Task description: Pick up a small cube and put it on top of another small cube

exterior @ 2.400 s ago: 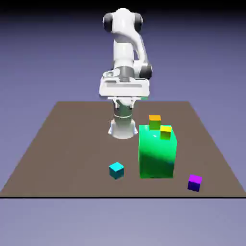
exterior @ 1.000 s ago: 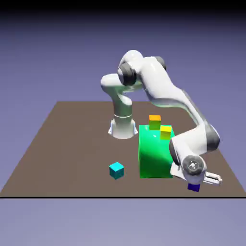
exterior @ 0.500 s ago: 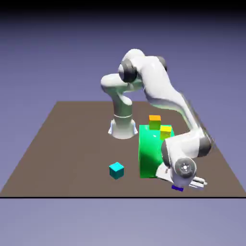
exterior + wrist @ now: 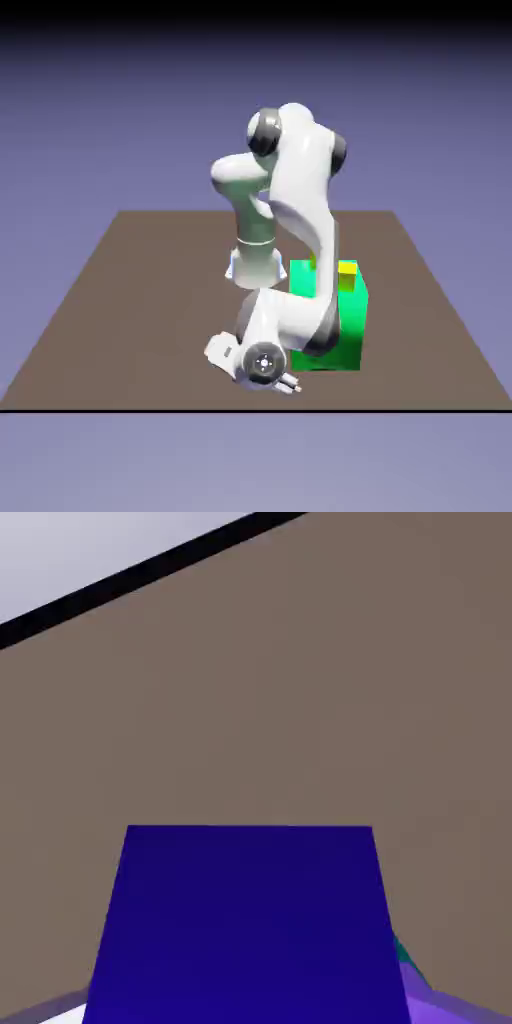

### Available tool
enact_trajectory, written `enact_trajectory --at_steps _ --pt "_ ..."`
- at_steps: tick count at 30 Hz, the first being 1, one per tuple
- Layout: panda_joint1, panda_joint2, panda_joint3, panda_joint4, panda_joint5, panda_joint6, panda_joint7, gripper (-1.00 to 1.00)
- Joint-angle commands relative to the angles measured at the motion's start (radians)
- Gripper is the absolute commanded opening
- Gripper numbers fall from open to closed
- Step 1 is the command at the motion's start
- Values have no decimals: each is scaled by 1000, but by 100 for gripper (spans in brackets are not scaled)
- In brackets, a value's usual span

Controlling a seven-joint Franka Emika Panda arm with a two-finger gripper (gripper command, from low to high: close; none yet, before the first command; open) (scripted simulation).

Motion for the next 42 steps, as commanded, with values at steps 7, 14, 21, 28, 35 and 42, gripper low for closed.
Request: enact_trajectory --at_steps 7,14,21,28,35,42 --pt "125 125 -254 -49 164 -195 -97 -100" --pt "317 291 -507 -142 378 -426 -180 -100" --pt "509 456 -761 -235 593 -657 -264 -100" --pt "680 571 -1015 -317 711 -853 -368 -100" --pt "833 641 -1268 -388 744 -1017 -490 -100" --pt "967 720 -1431 -474 792 -1132 -570 -100"
